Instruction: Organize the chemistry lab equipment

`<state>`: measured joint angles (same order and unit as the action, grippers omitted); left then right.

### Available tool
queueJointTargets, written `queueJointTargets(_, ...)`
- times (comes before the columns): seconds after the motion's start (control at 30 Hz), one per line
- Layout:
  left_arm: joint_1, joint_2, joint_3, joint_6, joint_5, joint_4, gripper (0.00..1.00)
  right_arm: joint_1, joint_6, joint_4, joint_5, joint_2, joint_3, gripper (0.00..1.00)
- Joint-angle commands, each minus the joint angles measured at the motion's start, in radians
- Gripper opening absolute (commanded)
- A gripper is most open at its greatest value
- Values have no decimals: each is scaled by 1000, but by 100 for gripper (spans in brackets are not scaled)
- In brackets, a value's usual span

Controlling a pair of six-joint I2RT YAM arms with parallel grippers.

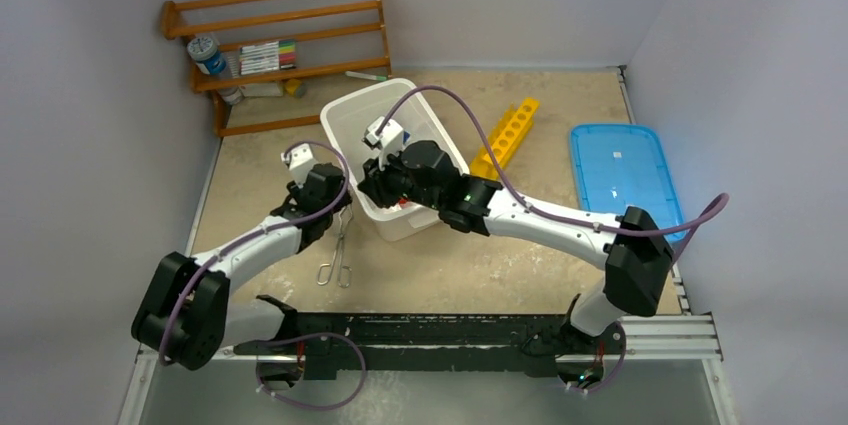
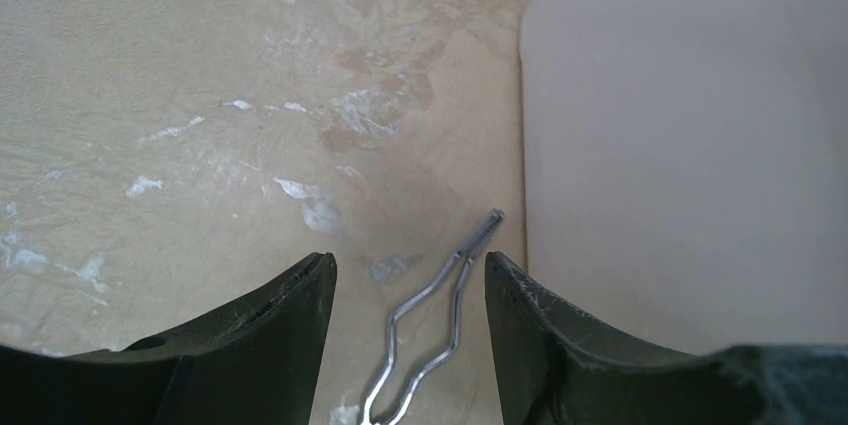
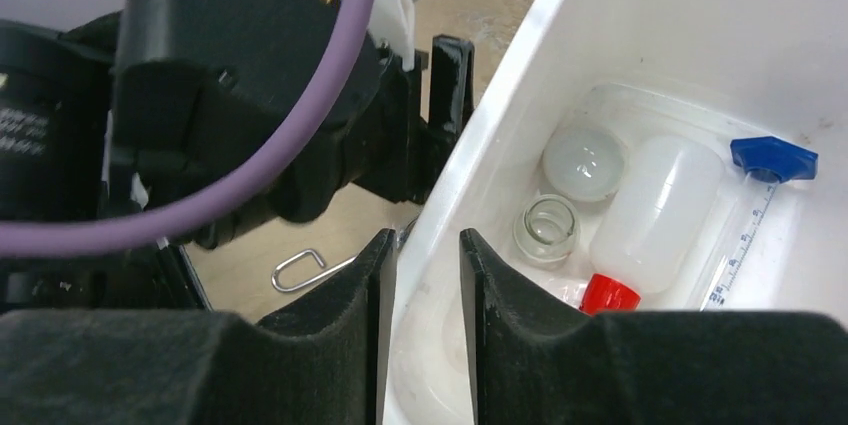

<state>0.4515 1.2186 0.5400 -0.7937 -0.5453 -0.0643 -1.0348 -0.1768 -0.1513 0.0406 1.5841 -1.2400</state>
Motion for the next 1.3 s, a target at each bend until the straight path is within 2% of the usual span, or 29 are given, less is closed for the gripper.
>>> queueJointTargets(0.0, -78, 57, 49, -16, 116, 72, 56, -29, -20, -24, 40, -60, 17, 30)
queueJointTargets(0.17, -78, 125, 111, -5, 121, 78, 56, -49, -78, -13, 95, -97, 82, 9)
queueJointTargets(0.23, -80, 127, 111, -4, 115, 79, 56, -47, -97, 2, 133, -141, 113, 9)
queueJointTargets(0.33, -80, 127, 99, -10, 114, 89, 56, -48, -121, 93, 162, -213, 113, 38)
queueJointTargets(0.43, -80, 135, 88, -15, 116, 104, 56, -48, -127, 139, 189, -289, 122, 55)
queueJointTargets(0.47, -80, 140, 85, -18, 116, 108, 56, -47, -131, 148, 191, -312, 129, 65)
queueJointTargets(0.57, -80, 146, 80, -31, 117, 124, 56, -46, -170, 199, 291, -351, 146, 80)
queueJointTargets(0.63, -79, 141, 78, -38, 120, 129, 56, -30, -218, 259, 377, -360, 147, 85)
queueJointTargets(0.7, -80, 122, 74, -45, 114, 128, 56, 17, -300, 348, 417, -356, 126, 84)
queueJointTargets(0.77, -80, 83, 67, -55, 87, 119, 56, 69, -376, 406, 412, -359, 115, 78)
queueJointTargets(0.97, -80, -77, 65, -68, -3, 71, 56, 82, -474, 429, 416, -364, 150, 64)
queueJointTargets(1.27, -80, -149, 193, -45, -77, 0, 61, 83, -531, 430, 440, -381, 181, 61)
